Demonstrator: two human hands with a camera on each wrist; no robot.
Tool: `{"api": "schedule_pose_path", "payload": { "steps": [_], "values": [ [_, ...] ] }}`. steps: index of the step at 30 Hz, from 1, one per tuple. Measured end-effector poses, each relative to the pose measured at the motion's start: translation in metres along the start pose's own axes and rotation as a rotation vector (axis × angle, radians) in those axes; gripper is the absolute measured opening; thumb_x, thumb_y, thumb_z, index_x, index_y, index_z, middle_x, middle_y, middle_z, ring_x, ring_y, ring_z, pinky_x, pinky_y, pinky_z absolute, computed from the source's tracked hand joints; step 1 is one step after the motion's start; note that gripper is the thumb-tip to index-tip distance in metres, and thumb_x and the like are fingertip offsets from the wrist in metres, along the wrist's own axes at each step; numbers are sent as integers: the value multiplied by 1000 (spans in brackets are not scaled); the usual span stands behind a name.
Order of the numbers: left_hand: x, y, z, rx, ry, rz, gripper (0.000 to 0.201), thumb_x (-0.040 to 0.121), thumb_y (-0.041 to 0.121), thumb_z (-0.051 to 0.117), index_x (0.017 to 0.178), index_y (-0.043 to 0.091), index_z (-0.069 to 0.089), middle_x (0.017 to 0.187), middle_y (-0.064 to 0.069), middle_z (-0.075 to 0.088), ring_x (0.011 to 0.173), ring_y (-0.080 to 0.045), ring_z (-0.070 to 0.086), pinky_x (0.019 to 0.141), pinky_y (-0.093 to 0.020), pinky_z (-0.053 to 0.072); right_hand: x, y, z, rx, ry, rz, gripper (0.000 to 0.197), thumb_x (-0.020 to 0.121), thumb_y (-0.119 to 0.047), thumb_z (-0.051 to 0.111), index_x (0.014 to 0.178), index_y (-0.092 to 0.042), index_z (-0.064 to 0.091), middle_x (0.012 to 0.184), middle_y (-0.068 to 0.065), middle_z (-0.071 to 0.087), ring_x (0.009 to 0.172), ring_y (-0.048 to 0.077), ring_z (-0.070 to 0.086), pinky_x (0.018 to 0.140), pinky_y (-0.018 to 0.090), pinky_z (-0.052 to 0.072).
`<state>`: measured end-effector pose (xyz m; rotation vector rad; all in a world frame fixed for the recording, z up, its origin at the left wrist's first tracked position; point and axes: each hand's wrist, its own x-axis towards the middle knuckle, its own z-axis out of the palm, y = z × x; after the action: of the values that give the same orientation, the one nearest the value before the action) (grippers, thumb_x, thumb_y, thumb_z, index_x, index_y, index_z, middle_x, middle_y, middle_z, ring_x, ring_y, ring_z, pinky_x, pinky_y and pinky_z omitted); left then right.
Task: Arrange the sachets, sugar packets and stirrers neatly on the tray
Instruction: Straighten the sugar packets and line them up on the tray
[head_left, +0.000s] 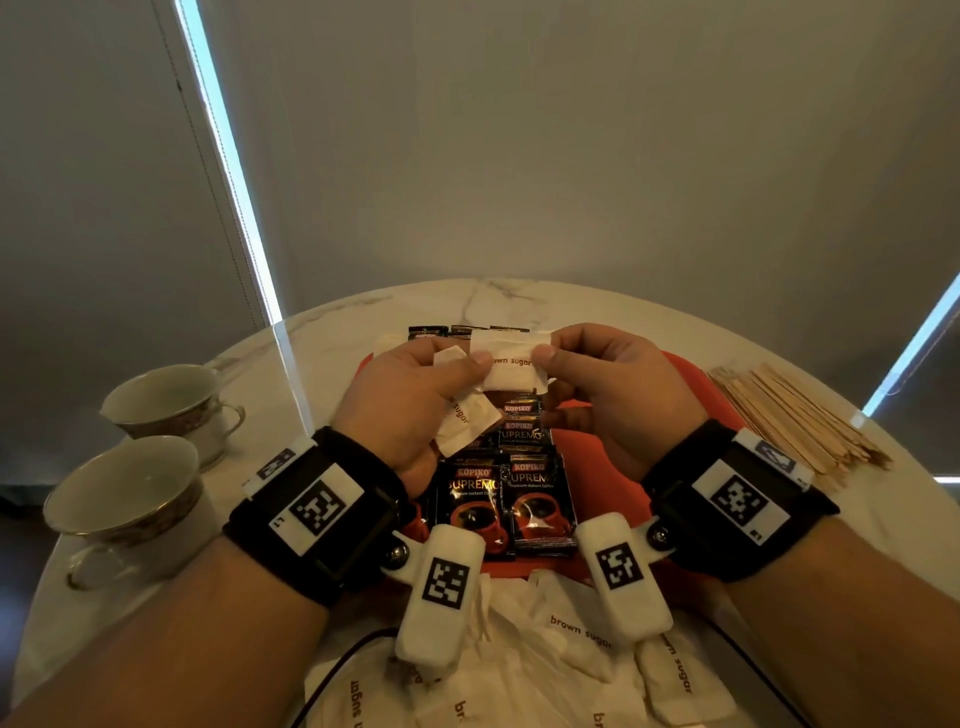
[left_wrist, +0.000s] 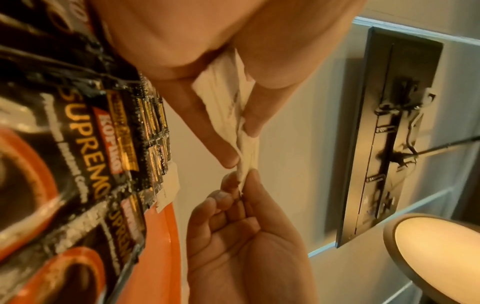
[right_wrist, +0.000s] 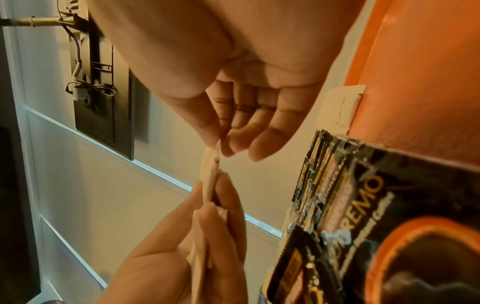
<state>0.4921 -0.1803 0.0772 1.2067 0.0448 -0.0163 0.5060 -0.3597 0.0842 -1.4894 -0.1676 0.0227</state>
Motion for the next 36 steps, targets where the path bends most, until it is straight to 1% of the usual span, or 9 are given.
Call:
{"api": "schedule_pose_path", "payload": {
  "steps": [3,6,12,18,23,27,31,34,36],
  "values": [
    [-2,1,0,66,-32,95,24,87,-11,70,93,11,63,96,-16,78,86,-32,77,64,-41,61,1,3,0,10,36,2,6,95,-8,67,89,-7,67,69,4,66,58,15,57,57,31,57],
    [-7,4,1,129,-73,142,30,85,-17,69,95,11,69,99,-16,78,85,-32,77,66,-42,64,2,4,0,15,79,-14,2,94,-6,69,93,-6,67,80,11,69,58,16,58,58,30,58],
    [-12,4,7,197,-77,110,33,88,-14,67,108,12,77,94,-6,80,81,-24,78,68,-34,65,3,3,-1,10,102,-64,6,92,-5,70,96,-9,66,84,15,66,58,18,60,60,31,57],
    [-11,6,5,218,-37,114,36,86,-15,69,109,12,77,90,-4,80,80,-25,78,65,-33,65,3,-1,-6,-68,9,-103,31,88,5,70,110,-13,58,81,9,70,73,26,70,71,41,61],
    [-11,7,7,160,-39,96,37,86,-18,67,112,7,73,100,-9,78,81,-25,79,64,-33,64,6,-4,-16,-146,14,-109,33,89,11,66,111,-12,58,81,8,71,75,27,72,71,39,62],
    [-7,8,4,60,-32,46,31,91,-17,59,114,1,68,104,-11,76,79,-21,78,60,-27,61,30,5,-42,-83,239,13,29,87,14,65,99,-12,60,90,20,71,75,29,71,76,45,62],
    [-3,9,1,-39,17,2,27,93,-18,55,107,2,67,101,-13,74,77,-20,78,60,-27,61,51,10,-60,-38,308,229,29,89,18,55,89,-11,60,83,17,62,62,21,62,58,34,61],
    [-1,9,0,-66,42,-12,28,92,-19,54,104,3,66,100,-14,74,77,-21,78,59,-28,61,62,13,-64,-170,270,356,30,89,20,53,83,-7,64,93,19,67,72,24,65,68,38,60],
    [0,8,-1,-74,45,-15,29,92,-20,54,105,3,66,101,-15,74,78,-22,79,59,-28,61,69,14,-66,-240,271,404,27,89,18,56,82,-6,66,104,20,70,89,29,69,74,39,61]
  ]
}}
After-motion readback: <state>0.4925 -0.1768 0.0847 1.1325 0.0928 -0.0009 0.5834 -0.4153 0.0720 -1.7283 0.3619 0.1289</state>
